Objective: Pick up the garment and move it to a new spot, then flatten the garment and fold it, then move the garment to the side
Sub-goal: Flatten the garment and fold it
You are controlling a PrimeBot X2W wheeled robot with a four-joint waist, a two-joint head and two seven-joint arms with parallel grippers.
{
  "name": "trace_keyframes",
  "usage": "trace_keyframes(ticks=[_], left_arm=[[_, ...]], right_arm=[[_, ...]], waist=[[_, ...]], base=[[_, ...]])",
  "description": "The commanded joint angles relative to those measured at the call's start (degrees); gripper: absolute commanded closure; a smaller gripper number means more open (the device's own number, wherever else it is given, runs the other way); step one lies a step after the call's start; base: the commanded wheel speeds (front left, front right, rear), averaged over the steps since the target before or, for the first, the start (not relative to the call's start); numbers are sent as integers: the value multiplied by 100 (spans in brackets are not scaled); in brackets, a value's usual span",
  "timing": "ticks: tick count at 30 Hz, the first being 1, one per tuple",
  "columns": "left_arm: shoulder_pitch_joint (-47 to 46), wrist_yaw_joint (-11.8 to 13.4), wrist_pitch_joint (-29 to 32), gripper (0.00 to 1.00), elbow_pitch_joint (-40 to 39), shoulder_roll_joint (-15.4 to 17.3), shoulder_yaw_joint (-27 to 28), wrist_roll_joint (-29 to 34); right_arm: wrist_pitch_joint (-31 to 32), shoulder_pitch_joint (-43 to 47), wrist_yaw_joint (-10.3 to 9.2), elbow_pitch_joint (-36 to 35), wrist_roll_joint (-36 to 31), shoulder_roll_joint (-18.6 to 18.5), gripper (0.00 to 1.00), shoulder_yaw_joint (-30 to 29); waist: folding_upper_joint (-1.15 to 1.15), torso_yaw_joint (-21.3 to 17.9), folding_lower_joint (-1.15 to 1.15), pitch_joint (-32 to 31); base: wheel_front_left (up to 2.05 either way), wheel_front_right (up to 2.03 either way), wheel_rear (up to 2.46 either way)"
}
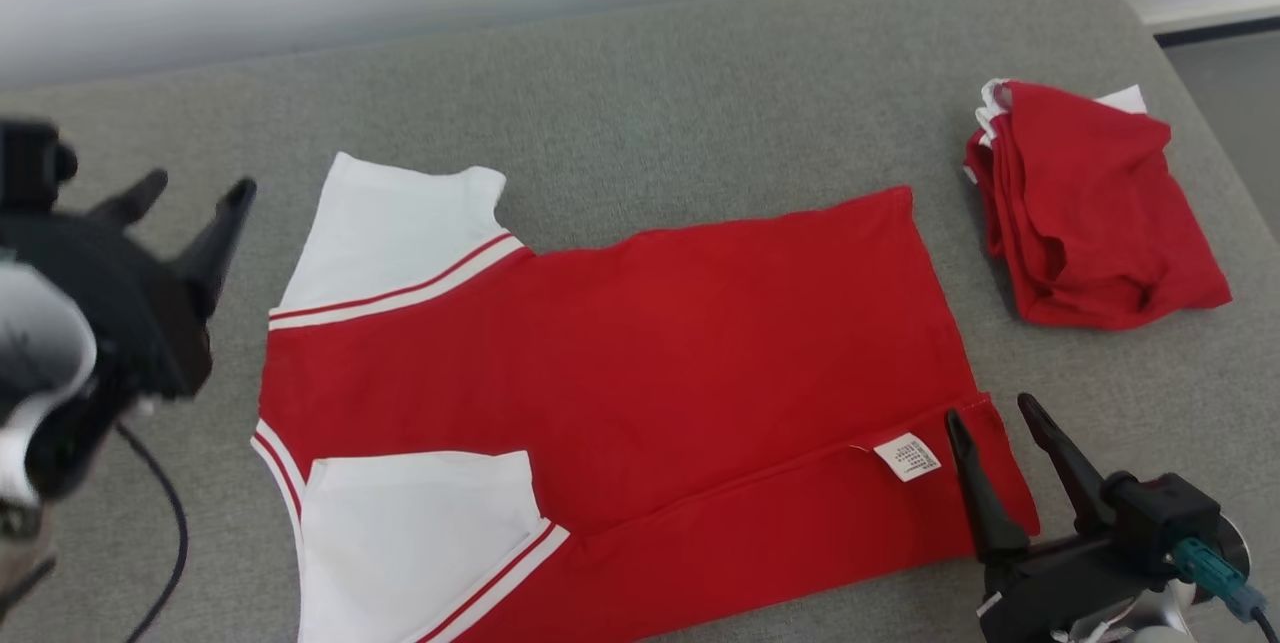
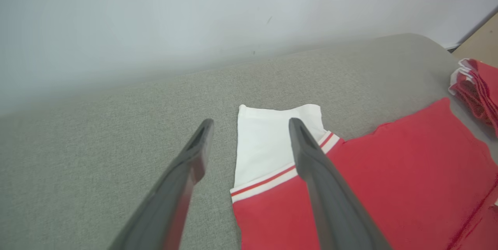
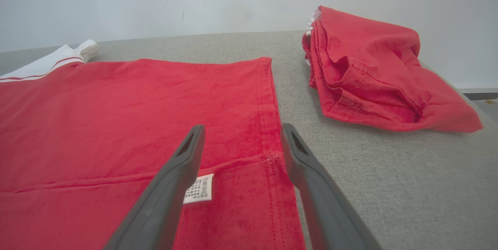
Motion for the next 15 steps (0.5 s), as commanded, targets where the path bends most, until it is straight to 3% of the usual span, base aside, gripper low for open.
trace_keyframes(ticks=[1, 7, 15], left_arm=[[-483, -120, 224, 0, 388, -170, -165, 110], [-1809, -468, 911, 0, 1940, -674, -622, 214], [-2783, -784, 1338, 0, 3203, -844, -997, 559]], right_arm=[[-51, -133, -16, 11, -59, 60, 0, 44], [-117, -431, -16, 112, -196, 189, 0, 244], [-220, -669, -16, 237, -231, 303, 0, 392]], waist=[[-1, -74, -1, 349], [-1, -217, -1, 661], [-1, -481, -1, 957]], base=[[0, 0, 0], [0, 0, 0], [0, 0, 0]])
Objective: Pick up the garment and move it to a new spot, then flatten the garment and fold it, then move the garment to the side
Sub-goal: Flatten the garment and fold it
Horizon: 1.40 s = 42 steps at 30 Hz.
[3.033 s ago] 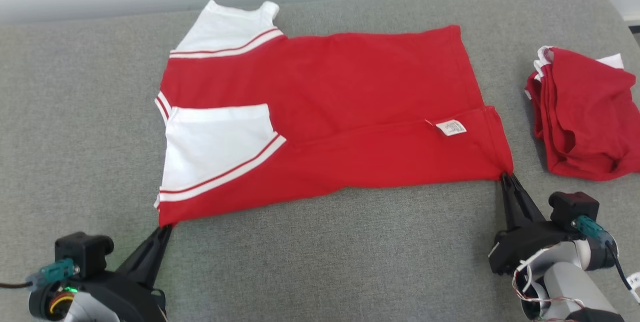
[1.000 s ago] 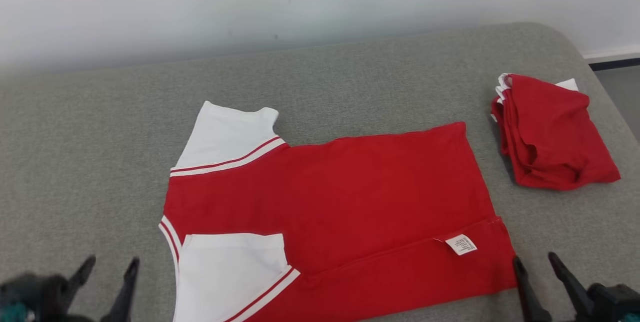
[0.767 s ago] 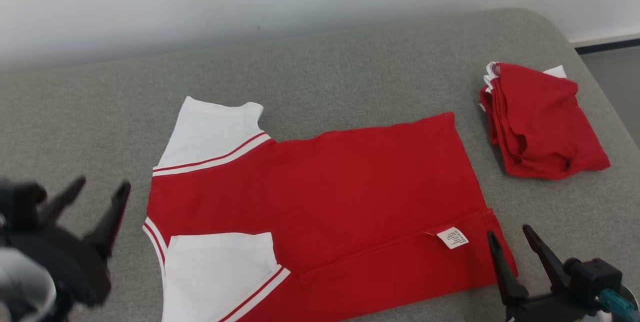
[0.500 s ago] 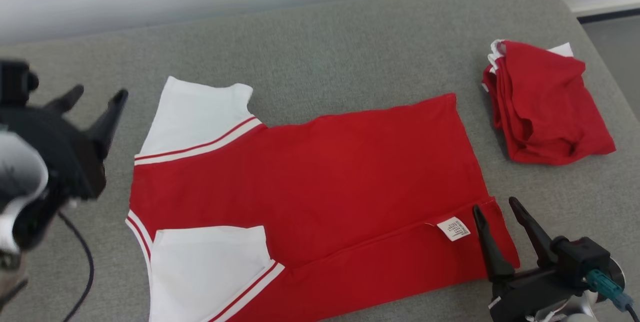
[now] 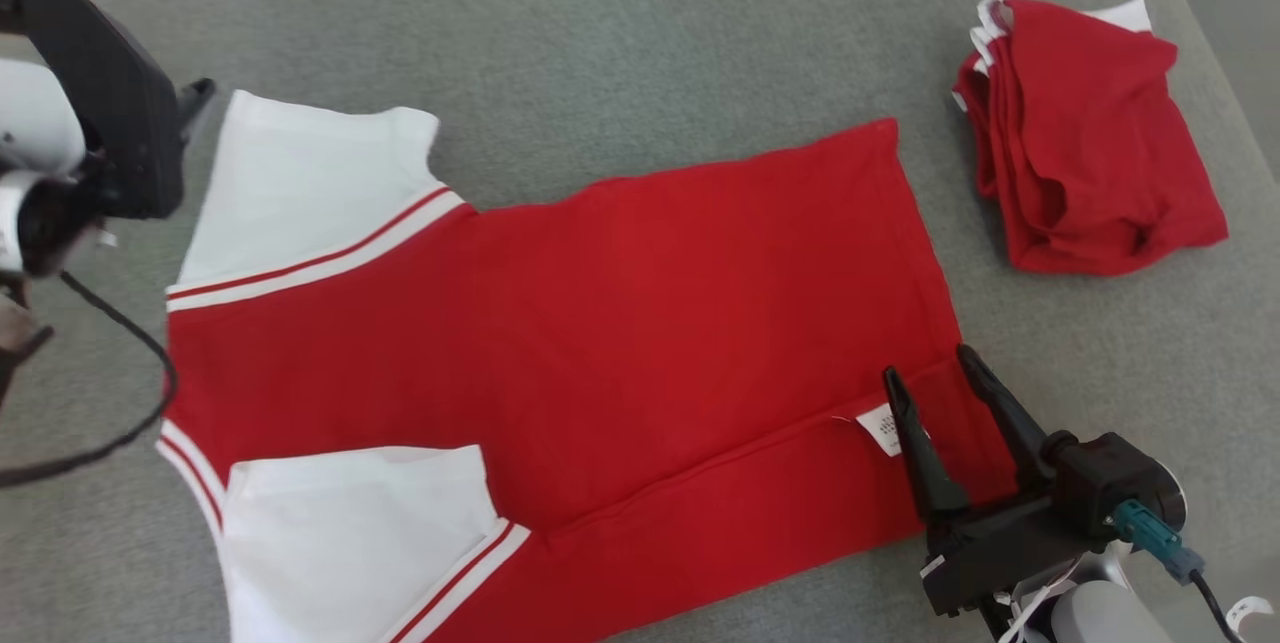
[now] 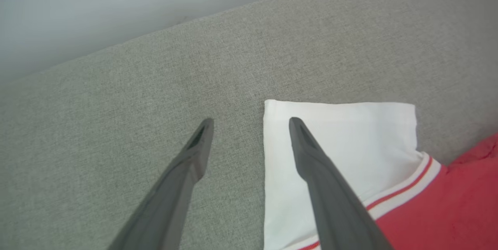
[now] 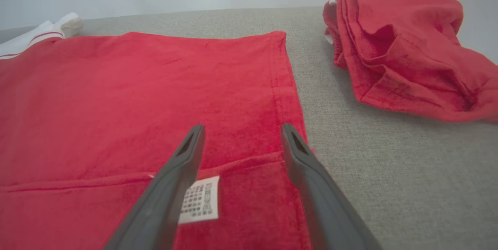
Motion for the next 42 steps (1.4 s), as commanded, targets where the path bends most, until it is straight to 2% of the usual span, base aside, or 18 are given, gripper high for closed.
trace_keyframes(ticks=[1, 7, 13, 14, 18, 28, 31, 32, 33, 34, 35, 36, 37, 38, 42], left_arm=[[-131, -51, 61, 0, 97, 18, -24, 33], [-525, -292, 307, 0, 656, -3, -216, 155], [-600, -365, 392, 3, 895, 4, -314, 184], [-609, -383, 396, 5, 913, 8, -327, 186], [-646, -429, 416, 23, 998, 76, -403, 245], [-597, -485, 483, 11, 1006, 125, -446, 133], [-615, -498, 471, 16, 981, 78, -436, 60], [-626, -501, 484, 20, 977, 63, -439, 57], [-628, -510, 539, 39, 951, 32, -471, 34], [-619, -518, 579, 43, 946, 26, -491, 24], [-602, -529, 626, 58, 942, 27, -513, 5], [-602, -529, 626, 58, 942, 27, -513, 5], [-582, -543, 676, 64, 930, 31, -536, -7], [-547, -537, 759, 99, 930, 28, -552, -43], [-453, -587, 964, 100, 803, 53, -612, -140]], right_arm=[[-36, -51, -16, 22, -38, 34, 0, 19], [-148, -153, -16, 194, -30, 93, 0, 103], [-210, -249, -16, 303, 16, 95, 0, 141], [-214, -266, -16, 317, 25, 84, 0, 142], [-246, -323, -16, 369, 38, 70, 0, 151], [-288, -437, -16, 449, 51, 92, 0, 144], [-303, -486, -16, 487, 54, 116, 0, 153], [-299, -501, -16, 496, 53, 121, 0, 159], [-303, -533, -16, 521, 54, 127, 0, 174], [-305, -537, -16, 528, 54, 125, 0, 172], [-307, -540, -16, 535, 53, 123, 0, 169], [-307, -540, -16, 535, 53, 123, 0, 169], [-308, -544, -16, 540, 54, 121, 0, 167], [-309, -549, -16, 546, 56, 114, 0, 161], [-312, -588, -16, 551, 61, 84, 0, 139]], waist=[[-1, -182, -2, 178], [-1, -348, -2, 334], [-1, -418, -2, 379], [-1, -424, -2, 383], [-1, -452, -2, 417], [-1, -472, -2, 510], [-1, -477, -2, 544], [-1, -478, -2, 551], [-1, -487, -2, 557], [-1, -490, -2, 557], [-1, -491, -2, 555], [-1, -491, -2, 555], [-1, -493, -2, 552], [-1, -494, -2, 547], [-1, -487, -2, 526]], base=[[0, 0, 0], [0, 0, 0], [0, 0, 0], [0, 0, 0], [0, 0, 0], [0, 0, 0], [0, 0, 0], [0, 0, 0], [0, 0, 0], [0, 0, 0], [0, 0, 0], [0, 0, 0], [0, 0, 0], [0, 0, 0], [0, 0, 0]])
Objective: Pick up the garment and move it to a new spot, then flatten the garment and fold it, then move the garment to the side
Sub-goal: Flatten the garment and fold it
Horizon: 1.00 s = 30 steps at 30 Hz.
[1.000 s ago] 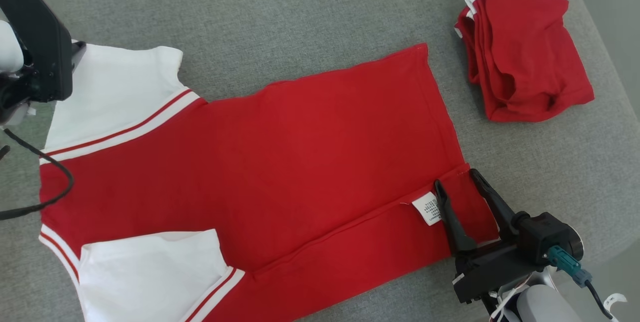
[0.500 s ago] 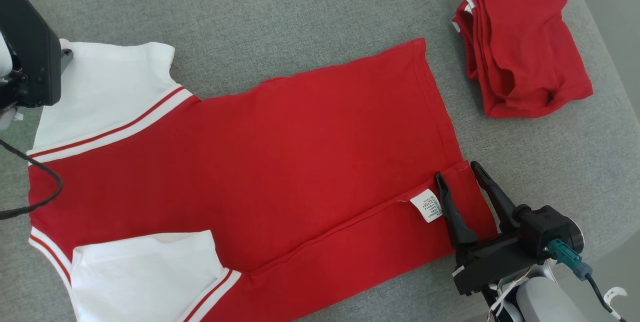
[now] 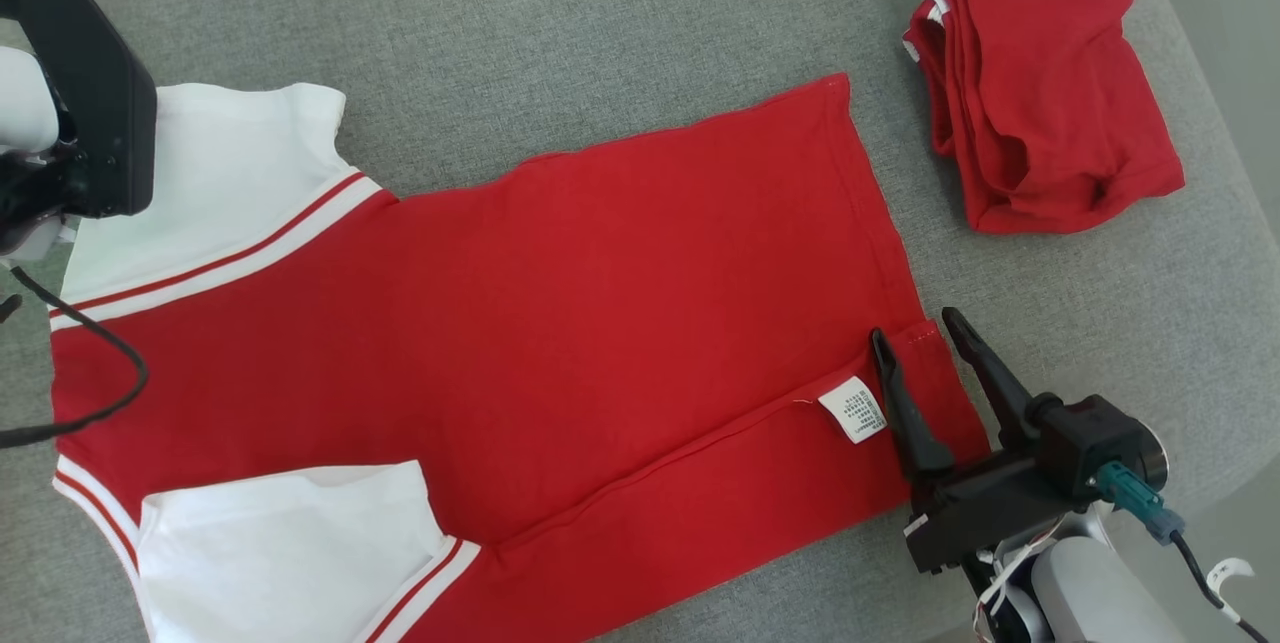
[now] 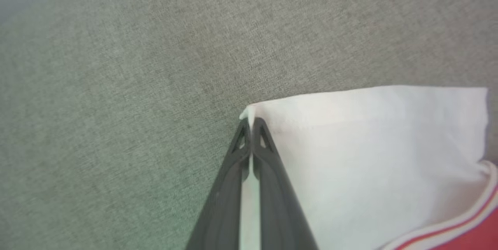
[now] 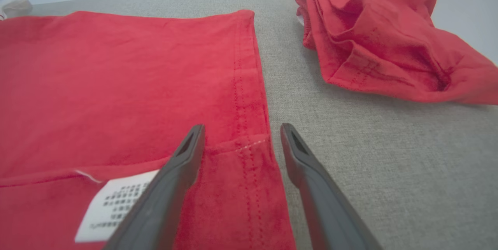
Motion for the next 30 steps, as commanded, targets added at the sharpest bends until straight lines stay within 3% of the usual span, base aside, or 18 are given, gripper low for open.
trace_keyframes(ticks=[1, 6, 10, 13, 15, 16, 17, 22, 30], left_arm=[[145, -43, -49, 100, -99, 25, -53, -23], [144, -83, -247, 100, -247, 56, -29, -52], [160, -86, -232, 100, -358, 83, -75, -107], [175, -106, -253, 100, -484, 126, -127, -112], [149, -116, -224, 100, -611, 153, -177, -106], [81, -124, -196, 100, -709, 174, -236, -98], [60, -127, -175, 100, -730, 188, -248, -94], [15, -137, -139, 100, -833, 238, -321, -116], [-36, -128, -120, 100, -883, 265, -443, -148]], right_arm=[[-29, -116, -16, 2, 33, -17, 0, -1], [128, -406, -16, 19, 83, 0, 0, 29], [854, -969, -16, 73, 229, 79, 0, -29], [1947, -1705, -16, 316, 156, 292, 0, -259], [3080, -2445, -16, 792, -82, 548, 0, -591], [3950, -3036, -16, 1334, -334, 723, 0, -934], [4103, -3164, -16, 1441, -414, 754, 0, -1016], [4555, -3650, -16, 1945, -678, 869, 0, -1423], [4305, -3999, -16, 2574, -396, 896, 0, -1345]], waist=[[0, 5, 0, -15], [0, 7, 0, -68], [0, 25, 0, -135], [0, 73, 0, -171], [0, 155, 0, -161], [0, 235, 0, -127], [0, 248, 0, -115], [0, 320, 0, -70], [0, 418, 0, -28]], base=[[0, 0, 0], [0, 0, 0], [0, 0, 0], [0, 0, 0], [0, 0, 0], [0, 0, 0], [0, 0, 0], [0, 0, 0], [0, 0, 0]])
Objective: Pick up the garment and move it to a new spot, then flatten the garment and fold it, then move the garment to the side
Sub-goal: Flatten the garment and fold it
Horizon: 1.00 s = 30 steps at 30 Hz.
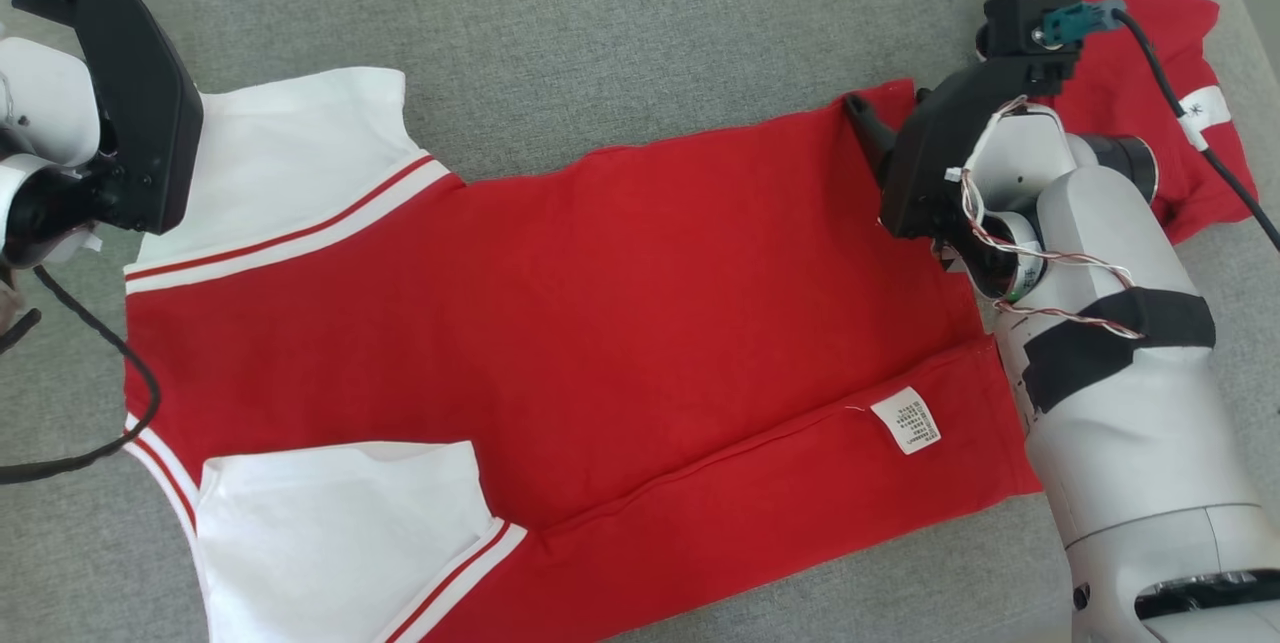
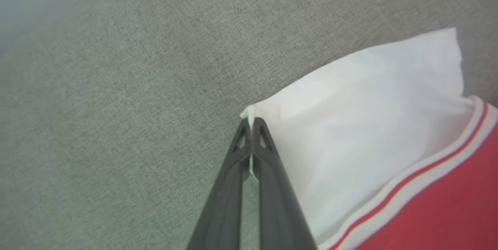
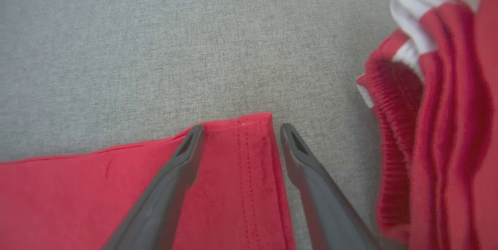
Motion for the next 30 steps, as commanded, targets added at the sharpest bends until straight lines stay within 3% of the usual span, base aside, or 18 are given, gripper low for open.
trace_keyframes(ticks=[1, 2, 5, 7, 9, 10, 11, 20, 30], left_arm=[[-70, -3, 19, 100, -5, 26, -24, -38], [-81, -3, 17, 100, 0, 25, -34, -45], [-83, -5, 10, 100, -5, 16, -70, -61], [-87, -7, -1, 100, -5, 24, -91, -67], [-90, -7, -17, 100, -7, 35, -112, -65], [-90, -8, -24, 100, -9, 44, -120, -64], [-90, -8, -31, 100, -13, 49, -130, -71], [-202, -5, -734, 100, -684, 373, -530, -494], [-646, -3, -1793, 100, -849, 651, -844, -783]], right_arm=[[-63, -102, -16, 100, 55, 16, 11, 47], [-83, -136, -16, 163, 55, 17, 13, 60], [-174, -242, -16, 324, -25, 17, 42, 82], [-238, -313, -16, 424, -59, 15, 51, 75], [-303, -375, -16, 497, -62, 17, 77, 112], [-337, -408, -16, 532, -91, 16, 84, 119], [-378, -435, -16, 564, -100, 16, 100, 133], [-971, -541, -16, 781, -176, 13, 100, -206], [-1523, -344, -16, 696, -8, -194, 100, -287]], waist=[[-1, 19, 0, -5], [-1, 31, 0, -6], [-1, 63, 0, -14], [-1, 82, 0, -21], [-1, 96, 0, -33], [-1, 99, 0, -39], [-1, 102, 0, -46], [-1, 176, 0, -161], [-1, 320, 0, -206]], base=[[0, 0, 0], [0, 0, 0], [0, 0, 0], [0, 0, 0], [0, 0, 0], [0, 0, 0], [0, 0, 0], [0, 0, 0], [0, 0, 0]])
